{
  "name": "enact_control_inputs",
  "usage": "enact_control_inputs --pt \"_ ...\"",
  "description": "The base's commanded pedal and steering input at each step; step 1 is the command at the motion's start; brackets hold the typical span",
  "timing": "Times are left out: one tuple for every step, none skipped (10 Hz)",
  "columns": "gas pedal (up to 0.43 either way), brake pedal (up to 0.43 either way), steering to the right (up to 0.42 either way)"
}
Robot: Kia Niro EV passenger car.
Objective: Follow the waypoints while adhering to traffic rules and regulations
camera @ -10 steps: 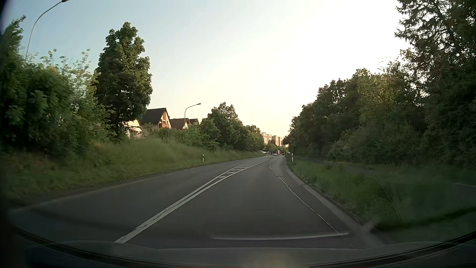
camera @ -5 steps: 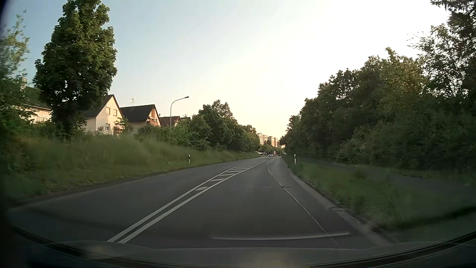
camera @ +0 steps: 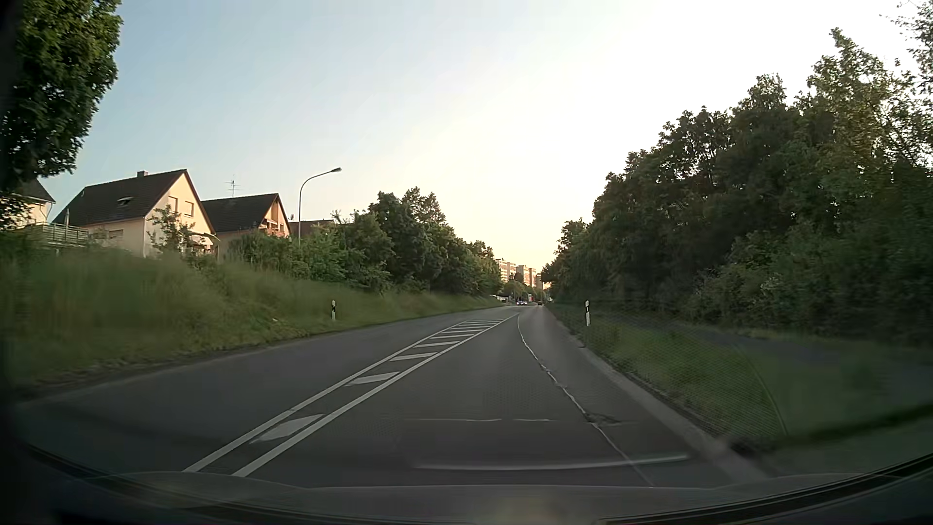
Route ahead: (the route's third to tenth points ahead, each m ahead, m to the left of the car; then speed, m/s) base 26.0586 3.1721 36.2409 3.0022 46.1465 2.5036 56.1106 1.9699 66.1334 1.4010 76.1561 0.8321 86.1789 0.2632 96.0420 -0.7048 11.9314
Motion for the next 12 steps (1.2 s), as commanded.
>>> enact_control_inputs --pt "0.039 0.03 0.012" --pt "0.039 0.03 0.012" --pt "0.039 0.024 0.012" --pt "0.039 0.03 0.012" --pt "0.039 0.03 0.012" --pt "0.039 0.03 0.013" --pt "0.039 0.03 0.014" --pt "0.039 0.03 0.014" --pt "0.039 0.03 0.014" --pt "0.039 0.03 0.014" --pt "0.039 0.03 0.014" --pt "0.039 0.03 0.014"
